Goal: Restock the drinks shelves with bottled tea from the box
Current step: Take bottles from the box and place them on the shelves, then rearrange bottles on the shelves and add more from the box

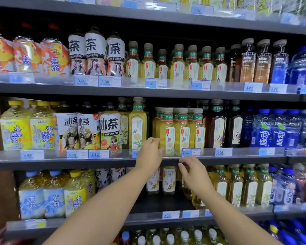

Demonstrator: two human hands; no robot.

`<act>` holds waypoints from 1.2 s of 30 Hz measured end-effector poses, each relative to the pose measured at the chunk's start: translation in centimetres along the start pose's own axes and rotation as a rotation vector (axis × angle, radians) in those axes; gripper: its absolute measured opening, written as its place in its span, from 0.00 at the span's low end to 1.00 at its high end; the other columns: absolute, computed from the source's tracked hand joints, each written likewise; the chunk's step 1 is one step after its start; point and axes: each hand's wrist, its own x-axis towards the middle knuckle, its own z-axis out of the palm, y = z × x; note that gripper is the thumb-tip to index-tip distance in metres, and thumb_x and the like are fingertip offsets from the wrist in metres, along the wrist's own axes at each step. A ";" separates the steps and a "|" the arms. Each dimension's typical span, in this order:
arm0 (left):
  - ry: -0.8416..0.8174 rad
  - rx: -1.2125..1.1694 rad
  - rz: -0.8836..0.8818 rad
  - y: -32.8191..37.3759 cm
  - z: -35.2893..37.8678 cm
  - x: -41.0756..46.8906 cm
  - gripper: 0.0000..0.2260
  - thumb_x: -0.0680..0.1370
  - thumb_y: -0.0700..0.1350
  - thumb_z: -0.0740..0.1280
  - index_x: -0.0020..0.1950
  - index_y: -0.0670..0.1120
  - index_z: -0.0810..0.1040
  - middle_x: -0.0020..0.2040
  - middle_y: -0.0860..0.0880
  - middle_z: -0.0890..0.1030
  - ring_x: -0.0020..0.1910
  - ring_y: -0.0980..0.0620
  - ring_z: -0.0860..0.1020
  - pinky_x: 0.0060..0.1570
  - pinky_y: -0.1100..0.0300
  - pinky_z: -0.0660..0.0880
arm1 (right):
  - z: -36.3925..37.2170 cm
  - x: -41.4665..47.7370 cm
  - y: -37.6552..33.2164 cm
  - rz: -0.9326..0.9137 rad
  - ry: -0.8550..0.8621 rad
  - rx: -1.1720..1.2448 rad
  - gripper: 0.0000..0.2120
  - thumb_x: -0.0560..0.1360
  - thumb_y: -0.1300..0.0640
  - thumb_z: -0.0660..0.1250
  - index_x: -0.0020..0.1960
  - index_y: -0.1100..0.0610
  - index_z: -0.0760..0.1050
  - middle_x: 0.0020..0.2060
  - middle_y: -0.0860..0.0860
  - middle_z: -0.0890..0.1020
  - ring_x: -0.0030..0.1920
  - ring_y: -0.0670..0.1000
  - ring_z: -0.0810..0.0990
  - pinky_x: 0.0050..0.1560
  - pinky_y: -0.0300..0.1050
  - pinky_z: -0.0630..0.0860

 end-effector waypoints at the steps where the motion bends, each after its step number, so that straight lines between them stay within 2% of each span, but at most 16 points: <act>1: -0.021 0.030 0.006 -0.2 -0.7 -0.8 0.16 0.82 0.47 0.64 0.69 0.45 0.74 0.65 0.47 0.75 0.65 0.48 0.71 0.60 0.51 0.75 | -0.3 -0.3 -0.7 0.005 -0.018 -0.003 0.09 0.80 0.52 0.64 0.59 0.52 0.79 0.53 0.44 0.78 0.56 0.45 0.75 0.59 0.39 0.72; 4: -0.087 0.131 0.036 -0.7 -3.2 -3.2 0.14 0.82 0.49 0.63 0.66 0.47 0.76 0.63 0.49 0.77 0.61 0.48 0.75 0.55 0.50 0.77 | -1.3 -0.9 -2.9 0.033 -0.081 0.002 0.10 0.80 0.52 0.65 0.60 0.52 0.79 0.54 0.45 0.79 0.56 0.45 0.76 0.58 0.40 0.73; 8: -0.179 0.267 0.048 -1.4 -6.4 -6.7 0.14 0.82 0.51 0.62 0.64 0.47 0.77 0.60 0.49 0.79 0.58 0.47 0.77 0.54 0.50 0.78 | -2.3 -2.0 -5.8 0.074 -0.134 0.028 0.10 0.80 0.51 0.65 0.59 0.52 0.79 0.55 0.46 0.78 0.54 0.45 0.77 0.56 0.40 0.74; 15: -0.244 0.290 -0.013 -3.0 -11.5 -13.2 0.11 0.81 0.50 0.63 0.58 0.47 0.78 0.57 0.47 0.78 0.56 0.45 0.77 0.51 0.50 0.77 | -2.3 -5.8 -11.4 0.095 -0.241 0.082 0.12 0.81 0.55 0.62 0.61 0.55 0.79 0.56 0.52 0.82 0.55 0.52 0.80 0.56 0.48 0.77; 20: -0.282 0.323 -0.107 -5.2 -13.3 -19.5 0.10 0.81 0.50 0.63 0.57 0.46 0.79 0.55 0.47 0.80 0.54 0.45 0.79 0.51 0.50 0.78 | 0.4 -9.8 -14.5 0.058 -0.371 0.132 0.12 0.81 0.53 0.62 0.61 0.54 0.79 0.52 0.51 0.82 0.55 0.52 0.80 0.53 0.46 0.77; 23: -0.277 0.293 -0.182 -5.9 -14.4 -23.4 0.11 0.81 0.50 0.65 0.59 0.46 0.79 0.58 0.46 0.81 0.56 0.44 0.79 0.54 0.48 0.78 | 1.9 -12.0 -15.4 0.055 -0.440 0.140 0.15 0.81 0.52 0.62 0.65 0.55 0.77 0.59 0.52 0.81 0.59 0.54 0.79 0.57 0.47 0.76; 27: -0.283 0.316 -0.218 -6.1 -14.6 -28.7 0.11 0.81 0.51 0.64 0.58 0.48 0.79 0.56 0.47 0.81 0.54 0.45 0.79 0.51 0.48 0.78 | 4.5 -16.9 -15.9 0.043 -0.474 0.197 0.10 0.80 0.53 0.65 0.59 0.54 0.79 0.54 0.51 0.83 0.56 0.53 0.80 0.55 0.46 0.75; 31: -0.396 0.352 -0.270 -8.4 -13.2 -33.8 0.12 0.81 0.52 0.64 0.61 0.49 0.78 0.57 0.49 0.80 0.56 0.46 0.78 0.46 0.53 0.76 | 7.9 -22.7 -15.8 0.060 -0.556 0.270 0.10 0.79 0.55 0.66 0.58 0.55 0.80 0.53 0.50 0.84 0.55 0.50 0.80 0.53 0.41 0.73; 34: -0.451 0.321 -0.322 -11.3 -12.4 -36.8 0.10 0.80 0.51 0.65 0.56 0.46 0.79 0.55 0.46 0.81 0.54 0.43 0.79 0.51 0.47 0.78 | 10.9 -26.1 -15.6 0.065 -0.638 0.271 0.09 0.79 0.55 0.66 0.57 0.55 0.81 0.51 0.50 0.83 0.52 0.51 0.80 0.50 0.40 0.73; 36: -0.451 0.280 -0.388 -13.3 -11.7 -38.8 0.09 0.80 0.49 0.65 0.54 0.46 0.79 0.54 0.45 0.82 0.54 0.43 0.79 0.52 0.49 0.78 | 13.0 -28.0 -15.3 0.045 -0.688 0.250 0.04 0.78 0.56 0.66 0.51 0.54 0.80 0.47 0.48 0.82 0.48 0.50 0.79 0.45 0.38 0.68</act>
